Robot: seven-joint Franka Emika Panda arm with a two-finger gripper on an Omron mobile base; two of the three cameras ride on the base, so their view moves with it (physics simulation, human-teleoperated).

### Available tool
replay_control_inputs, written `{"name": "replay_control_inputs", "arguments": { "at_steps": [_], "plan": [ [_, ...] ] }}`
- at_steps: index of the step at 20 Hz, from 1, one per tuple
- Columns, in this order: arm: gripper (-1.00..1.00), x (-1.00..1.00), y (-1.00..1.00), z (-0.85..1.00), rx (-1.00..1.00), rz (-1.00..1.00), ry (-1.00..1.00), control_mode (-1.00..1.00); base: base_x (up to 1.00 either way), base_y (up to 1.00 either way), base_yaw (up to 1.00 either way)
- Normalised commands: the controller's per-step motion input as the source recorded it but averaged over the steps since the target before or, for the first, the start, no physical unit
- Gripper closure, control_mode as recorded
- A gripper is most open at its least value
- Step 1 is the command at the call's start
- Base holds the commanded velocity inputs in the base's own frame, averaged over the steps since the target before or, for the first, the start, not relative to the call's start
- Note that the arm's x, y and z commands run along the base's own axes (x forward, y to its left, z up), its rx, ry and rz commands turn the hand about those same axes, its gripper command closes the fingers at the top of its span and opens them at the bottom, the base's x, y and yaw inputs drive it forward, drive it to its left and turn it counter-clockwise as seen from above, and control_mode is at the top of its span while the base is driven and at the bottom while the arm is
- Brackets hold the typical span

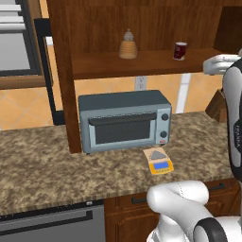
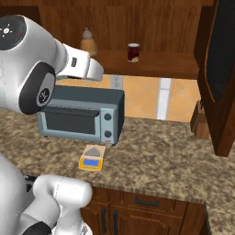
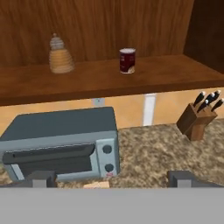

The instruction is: Pick the canned food and place it on the digital scale for weighing, and close the cabinet.

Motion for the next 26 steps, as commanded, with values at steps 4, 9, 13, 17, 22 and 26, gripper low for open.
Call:
{"name": "replay_control_inputs", "arguments": {
  "at_steps": [4,9,13,17,22,26],
  "plan": [
    [-1.00,0.31,-0.36,0.01,0.08,0.02,-0.23,-1.00,0.00,0.00,0.00],
    [-1.00,0.43,-0.11,0.03,0.03,0.04,-0.02,-1.00,0.00,0.00,0.00],
    [-1.00,0.37,0.03,0.00,0.00,-0.03,-0.03,-1.00,0.00,0.00,0.00],
    [-1.00,0.40,0.00,0.07,0.00,-0.08,-0.12,-1.00,0.00,0.00,0.00],
    [-1.00,0.55,0.06,0.00,-0.01,-0.03,-0.03,-1.00,0.00,0.00,0.00],
    [-1.00,0.48,0.00,0.00,0.00,0.00,0.05,-1.00,0.00,0.00,0.00]
  ]
}}
